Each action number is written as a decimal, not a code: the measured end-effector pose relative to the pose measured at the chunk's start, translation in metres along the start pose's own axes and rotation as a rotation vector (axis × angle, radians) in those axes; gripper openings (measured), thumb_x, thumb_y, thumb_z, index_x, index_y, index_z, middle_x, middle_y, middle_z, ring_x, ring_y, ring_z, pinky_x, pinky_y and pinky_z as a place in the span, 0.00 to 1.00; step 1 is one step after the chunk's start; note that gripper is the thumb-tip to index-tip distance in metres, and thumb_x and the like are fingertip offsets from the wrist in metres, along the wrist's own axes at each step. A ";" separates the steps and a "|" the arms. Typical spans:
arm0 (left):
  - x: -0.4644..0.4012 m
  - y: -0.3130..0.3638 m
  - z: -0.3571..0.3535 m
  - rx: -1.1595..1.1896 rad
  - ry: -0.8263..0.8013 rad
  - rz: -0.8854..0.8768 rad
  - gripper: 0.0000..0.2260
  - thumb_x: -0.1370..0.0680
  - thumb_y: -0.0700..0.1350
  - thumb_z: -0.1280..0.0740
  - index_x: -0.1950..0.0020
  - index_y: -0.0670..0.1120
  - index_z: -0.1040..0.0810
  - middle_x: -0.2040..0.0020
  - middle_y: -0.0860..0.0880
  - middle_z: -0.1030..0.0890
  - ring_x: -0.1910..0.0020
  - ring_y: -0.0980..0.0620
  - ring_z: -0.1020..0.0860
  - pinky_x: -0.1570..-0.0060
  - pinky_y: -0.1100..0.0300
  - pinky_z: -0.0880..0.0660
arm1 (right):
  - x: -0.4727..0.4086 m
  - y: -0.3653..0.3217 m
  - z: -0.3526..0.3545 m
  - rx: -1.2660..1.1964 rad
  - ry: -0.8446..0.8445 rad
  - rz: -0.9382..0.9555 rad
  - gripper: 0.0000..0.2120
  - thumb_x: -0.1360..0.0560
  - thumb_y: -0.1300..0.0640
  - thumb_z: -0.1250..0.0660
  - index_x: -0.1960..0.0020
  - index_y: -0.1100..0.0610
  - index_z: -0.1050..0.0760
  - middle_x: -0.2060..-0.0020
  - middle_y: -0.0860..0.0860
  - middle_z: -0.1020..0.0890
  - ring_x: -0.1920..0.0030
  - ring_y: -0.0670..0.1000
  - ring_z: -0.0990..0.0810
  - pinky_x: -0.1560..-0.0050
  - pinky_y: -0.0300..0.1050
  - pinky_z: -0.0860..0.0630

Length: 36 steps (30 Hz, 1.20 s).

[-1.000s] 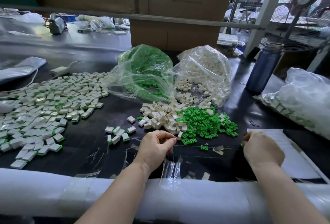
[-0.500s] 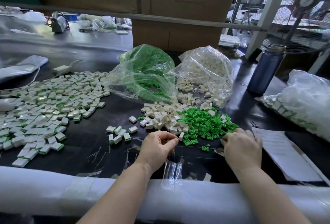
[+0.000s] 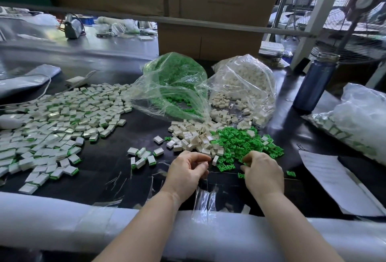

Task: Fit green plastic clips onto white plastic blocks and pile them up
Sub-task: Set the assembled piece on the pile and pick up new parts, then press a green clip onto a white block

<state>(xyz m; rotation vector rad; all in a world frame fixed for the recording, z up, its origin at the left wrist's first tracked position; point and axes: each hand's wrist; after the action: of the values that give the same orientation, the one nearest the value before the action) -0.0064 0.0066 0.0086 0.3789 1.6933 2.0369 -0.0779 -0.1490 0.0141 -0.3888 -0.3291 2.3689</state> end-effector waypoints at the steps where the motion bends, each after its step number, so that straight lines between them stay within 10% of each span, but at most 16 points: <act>1: 0.000 0.000 0.000 0.001 0.001 0.003 0.07 0.24 0.36 0.34 0.54 0.46 0.20 0.50 0.46 0.22 0.59 0.52 0.19 0.55 0.67 0.22 | 0.001 -0.003 -0.002 -0.025 -0.009 0.003 0.07 0.24 0.53 0.35 0.47 0.51 0.23 0.48 0.50 0.20 0.48 0.53 0.23 0.53 0.43 0.32; 19: -0.004 -0.003 0.001 0.135 0.030 0.008 0.08 0.28 0.36 0.29 0.59 0.49 0.20 0.64 0.51 0.18 0.63 0.55 0.21 0.58 0.65 0.23 | 0.018 -0.027 -0.007 -1.115 -0.097 0.128 0.09 0.32 0.70 0.28 0.62 0.57 0.18 0.68 0.49 0.16 0.65 0.42 0.19 0.62 0.31 0.25; 36: -0.001 -0.002 0.000 0.121 -0.066 0.005 0.06 0.26 0.34 0.31 0.57 0.45 0.20 0.61 0.48 0.19 0.60 0.54 0.21 0.55 0.65 0.22 | 0.021 -0.021 -0.010 -1.045 -0.140 0.155 0.09 0.31 0.67 0.28 0.64 0.55 0.19 0.73 0.46 0.19 0.70 0.41 0.22 0.65 0.35 0.25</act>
<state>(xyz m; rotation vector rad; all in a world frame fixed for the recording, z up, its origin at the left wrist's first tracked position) -0.0047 0.0062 0.0071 0.4851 1.7809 1.9093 -0.0764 -0.1177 0.0082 -0.7251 -1.6579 2.1846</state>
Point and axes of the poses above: each hand's wrist, its own x-axis away from the middle knuckle, its own z-axis out of the back of the hand, y = z × x
